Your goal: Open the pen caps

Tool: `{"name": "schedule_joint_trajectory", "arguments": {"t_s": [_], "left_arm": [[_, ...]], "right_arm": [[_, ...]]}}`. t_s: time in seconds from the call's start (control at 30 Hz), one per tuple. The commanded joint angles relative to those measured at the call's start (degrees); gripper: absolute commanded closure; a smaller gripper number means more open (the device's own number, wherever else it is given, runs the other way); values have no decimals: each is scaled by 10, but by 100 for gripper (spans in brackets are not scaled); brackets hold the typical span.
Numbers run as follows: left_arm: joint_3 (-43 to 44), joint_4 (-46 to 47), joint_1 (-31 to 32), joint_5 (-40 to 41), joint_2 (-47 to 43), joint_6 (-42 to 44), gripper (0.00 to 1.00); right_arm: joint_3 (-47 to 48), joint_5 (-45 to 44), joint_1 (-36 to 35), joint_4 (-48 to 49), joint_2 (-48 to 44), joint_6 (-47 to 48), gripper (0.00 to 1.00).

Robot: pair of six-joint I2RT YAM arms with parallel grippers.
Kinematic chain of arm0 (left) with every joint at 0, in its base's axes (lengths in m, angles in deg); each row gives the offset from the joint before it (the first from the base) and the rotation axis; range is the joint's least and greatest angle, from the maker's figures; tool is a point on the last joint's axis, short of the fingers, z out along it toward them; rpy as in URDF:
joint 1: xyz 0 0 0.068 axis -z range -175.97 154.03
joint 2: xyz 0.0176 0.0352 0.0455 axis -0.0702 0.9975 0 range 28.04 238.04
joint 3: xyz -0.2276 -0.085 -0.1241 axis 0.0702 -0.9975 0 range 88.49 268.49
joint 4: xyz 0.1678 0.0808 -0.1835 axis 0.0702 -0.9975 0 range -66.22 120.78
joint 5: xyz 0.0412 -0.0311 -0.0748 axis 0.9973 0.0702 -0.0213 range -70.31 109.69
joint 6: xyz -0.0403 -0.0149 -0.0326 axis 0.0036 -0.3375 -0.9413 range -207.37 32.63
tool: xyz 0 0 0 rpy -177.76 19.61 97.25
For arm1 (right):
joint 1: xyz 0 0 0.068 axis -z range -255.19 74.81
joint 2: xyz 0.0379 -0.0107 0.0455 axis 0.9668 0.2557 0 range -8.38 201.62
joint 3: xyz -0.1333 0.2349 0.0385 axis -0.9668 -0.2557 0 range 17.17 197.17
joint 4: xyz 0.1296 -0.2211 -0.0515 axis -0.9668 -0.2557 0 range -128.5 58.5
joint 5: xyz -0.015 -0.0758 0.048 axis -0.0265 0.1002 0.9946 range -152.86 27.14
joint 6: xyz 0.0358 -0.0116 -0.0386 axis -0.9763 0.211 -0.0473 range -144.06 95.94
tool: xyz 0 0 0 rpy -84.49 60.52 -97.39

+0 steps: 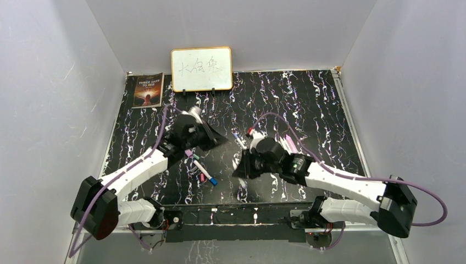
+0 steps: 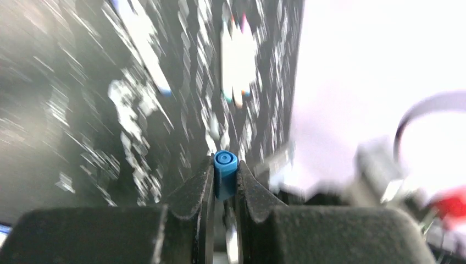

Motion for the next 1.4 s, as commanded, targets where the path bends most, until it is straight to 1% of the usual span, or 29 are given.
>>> {"name": "schedule_joint_trajectory", "arguments": {"t_s": [0.0, 0.17, 0.23, 0.3, 0.4, 0.5, 0.6, 0.73, 0.83, 0.93, 1.13, 1.2, 1.27, 1.37], "left_arm": [[47, 5, -111, 98, 6, 41, 100], [59, -12, -161, 77, 2, 57, 100], [62, -27, -168, 73, -6, 63, 100], [60, -42, -168, 70, -16, 70, 100], [45, -75, -168, 67, -38, 81, 100], [27, -109, -168, 74, -70, 93, 100], [11, -136, -169, 78, -97, 101, 100], [-4, -155, -169, 75, -110, 108, 100], [-14, -159, -169, 76, -113, 112, 100], [-23, -157, -169, 77, -111, 113, 100], [-20, -158, -169, 80, -89, 125, 100], [-16, -157, -169, 83, -74, 130, 100], [-12, -153, -168, 87, -57, 134, 100], [2, -151, -169, 98, -24, 142, 100]], "right_arm": [[-34, 45, -43, -63, -63, -27, 100], [-35, 34, -46, -84, -85, -29, 100], [-19, 17, -46, -95, -81, -20, 100], [16, -23, -46, -131, -60, 3, 100], [92, -110, -40, -205, 1, 51, 100], [152, -178, 1, -266, 71, 91, 100], [179, -227, 77, -297, 117, 120, 100], [187, -288, 158, -299, 155, 159, 100], [196, -321, 200, -301, 189, 183, 100], [203, -346, 232, -293, 225, 200, 100], [197, -360, 266, -262, 278, 225, 100], [197, -358, 270, -256, 288, 229, 95], [198, -351, 272, -249, 294, 230, 88], [202, -335, 273, -245, 298, 230, 84]]}}
